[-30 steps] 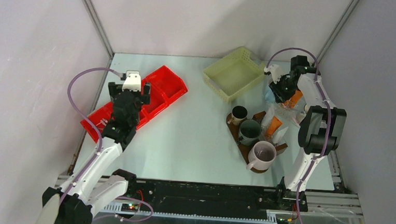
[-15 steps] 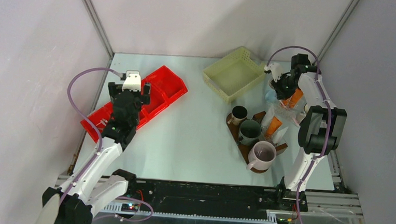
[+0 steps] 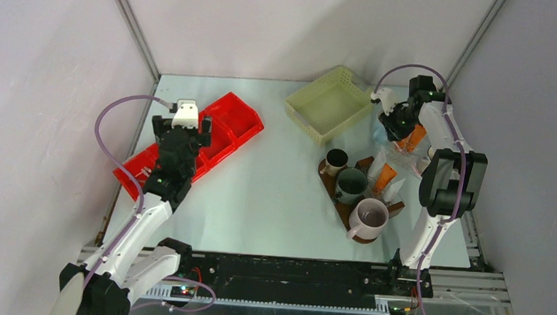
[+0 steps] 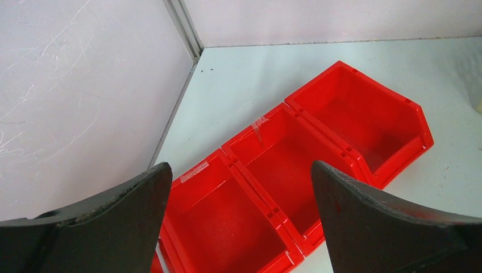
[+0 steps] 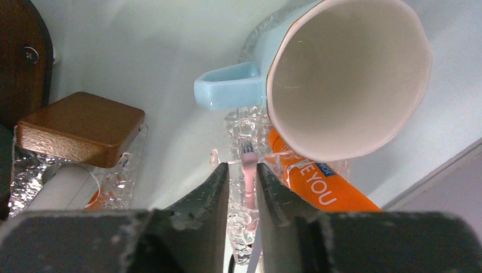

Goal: Prepare toiletry sets of a toothbrush and toothpaste on the tray
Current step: Adjust the toothbrush in the toothpaste holder.

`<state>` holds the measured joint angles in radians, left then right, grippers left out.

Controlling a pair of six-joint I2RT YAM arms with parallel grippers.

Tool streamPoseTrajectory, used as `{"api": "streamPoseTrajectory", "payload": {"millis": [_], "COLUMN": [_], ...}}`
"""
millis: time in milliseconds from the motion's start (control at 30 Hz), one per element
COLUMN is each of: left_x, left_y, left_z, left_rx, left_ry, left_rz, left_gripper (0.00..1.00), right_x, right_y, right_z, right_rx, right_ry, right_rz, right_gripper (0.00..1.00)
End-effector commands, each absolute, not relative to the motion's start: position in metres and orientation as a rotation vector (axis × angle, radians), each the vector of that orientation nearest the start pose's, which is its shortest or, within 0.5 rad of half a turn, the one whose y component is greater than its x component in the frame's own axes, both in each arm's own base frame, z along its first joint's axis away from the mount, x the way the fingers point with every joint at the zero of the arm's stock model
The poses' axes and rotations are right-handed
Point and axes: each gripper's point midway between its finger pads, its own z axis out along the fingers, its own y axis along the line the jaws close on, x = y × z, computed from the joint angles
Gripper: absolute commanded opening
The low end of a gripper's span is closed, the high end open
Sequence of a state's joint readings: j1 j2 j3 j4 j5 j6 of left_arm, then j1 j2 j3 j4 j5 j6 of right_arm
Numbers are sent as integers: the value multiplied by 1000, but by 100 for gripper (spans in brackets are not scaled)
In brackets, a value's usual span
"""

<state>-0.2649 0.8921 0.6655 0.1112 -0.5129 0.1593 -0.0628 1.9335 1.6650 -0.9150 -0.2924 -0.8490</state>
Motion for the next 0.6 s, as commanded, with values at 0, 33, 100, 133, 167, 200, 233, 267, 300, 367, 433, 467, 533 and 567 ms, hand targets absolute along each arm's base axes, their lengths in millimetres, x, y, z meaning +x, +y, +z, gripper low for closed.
{"api": "streamPoseTrajectory", "payload": {"millis": [0, 33, 100, 133, 167, 200, 233, 267, 300, 367, 433, 467, 533, 567], "left_x": [337, 338, 338, 338, 338, 338, 338, 338, 338, 339, 339, 339, 339, 339], "left_y": [7, 7, 7, 7, 7, 7, 7, 7, 7, 7, 7, 7, 7, 7], "left_z": [272, 271, 270, 271, 270, 269, 270, 270, 270, 269, 270, 270, 269, 270], "left_rx": [-46, -45, -45, -45, -44, -45, -46, -46, -46, -45, -45, -45, -44, -45], "left_ry": [1630, 1631, 1634, 1634, 1636, 1637, 1637, 1636, 1636, 1637, 1637, 1637, 1638, 1636], "left_rz": [355, 353, 352, 352, 352, 353, 353, 354, 353, 353, 353, 352, 355, 354], "left_gripper": [100, 100, 100, 99, 99, 99, 99, 98, 99, 98, 98, 98, 98, 98], "right_x": [445, 444, 445, 446, 446, 446, 446, 446, 447, 447, 447, 448, 448, 448], "right_y": [-6, -6, -6, -7, -6, -6, -5, -5, -4, -3, -3, -2, -1, -1], "right_z": [129, 127, 124, 122, 121, 118, 117, 115, 114, 111, 108, 108, 108, 107], "right_rx": [-1108, -1109, -1108, -1108, -1110, -1111, -1112, -1113, -1116, -1117, -1116, -1116, -1120, -1121], "right_ry": [2360, 2363, 2362, 2365, 2366, 2369, 2370, 2374, 2373, 2378, 2382, 2380, 2377, 2378], "right_rz": [63, 64, 64, 65, 69, 74, 79, 84, 86, 94, 102, 104, 112, 116], "right_gripper": [31, 32, 33, 34, 34, 34, 34, 33, 33, 31, 29, 28, 26, 25]}}
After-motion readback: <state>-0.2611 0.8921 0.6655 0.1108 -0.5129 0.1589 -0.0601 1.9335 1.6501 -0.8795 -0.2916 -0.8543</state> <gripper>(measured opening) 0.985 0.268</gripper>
